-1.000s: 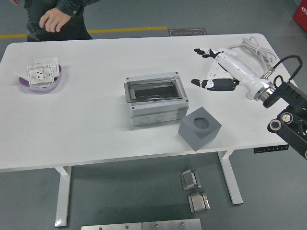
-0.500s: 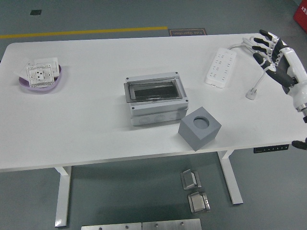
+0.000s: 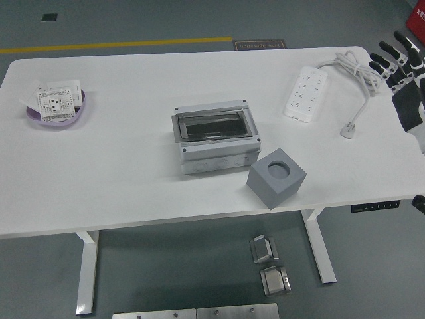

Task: Pick up the cylinder from the cube,place it in the box,flap close box

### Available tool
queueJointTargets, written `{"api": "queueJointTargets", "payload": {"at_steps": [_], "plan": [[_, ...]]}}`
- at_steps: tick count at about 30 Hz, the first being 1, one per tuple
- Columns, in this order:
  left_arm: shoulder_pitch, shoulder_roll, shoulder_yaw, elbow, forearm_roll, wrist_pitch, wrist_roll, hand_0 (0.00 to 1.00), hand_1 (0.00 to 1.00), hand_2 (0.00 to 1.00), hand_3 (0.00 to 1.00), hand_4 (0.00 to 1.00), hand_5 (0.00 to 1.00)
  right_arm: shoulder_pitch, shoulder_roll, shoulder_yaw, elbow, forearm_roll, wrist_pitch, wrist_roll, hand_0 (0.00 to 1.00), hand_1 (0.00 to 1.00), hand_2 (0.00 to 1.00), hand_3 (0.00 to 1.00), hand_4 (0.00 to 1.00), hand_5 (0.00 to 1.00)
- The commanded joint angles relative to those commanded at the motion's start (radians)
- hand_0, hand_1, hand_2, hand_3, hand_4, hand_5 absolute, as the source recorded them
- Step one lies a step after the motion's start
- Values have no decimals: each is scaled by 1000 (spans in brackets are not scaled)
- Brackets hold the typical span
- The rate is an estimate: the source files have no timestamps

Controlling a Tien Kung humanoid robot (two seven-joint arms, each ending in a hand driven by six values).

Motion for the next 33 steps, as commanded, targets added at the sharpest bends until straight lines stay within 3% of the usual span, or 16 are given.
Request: {"api": "queueJointTargets", "payload": {"at_steps": [3, 14, 33], "plan": [[4, -2, 16, 0, -18, 0, 0, 640, 632, 548, 585, 597, 244, -8, 0, 12, 13, 37, 22, -24, 872, 792, 842, 865, 864, 616], [-1, -4, 16, -3, -31, -1, 0, 641, 633, 549, 587, 603, 249, -29, 3, 59, 28, -6, 43, -74, 886, 800, 849, 874, 859, 611], [-13, -6, 6, 0, -31, -1, 6, 642, 633, 549, 587, 608, 246, -25, 7, 81, 32, -106, 8, -99, 879, 795, 851, 853, 858, 617]]}}
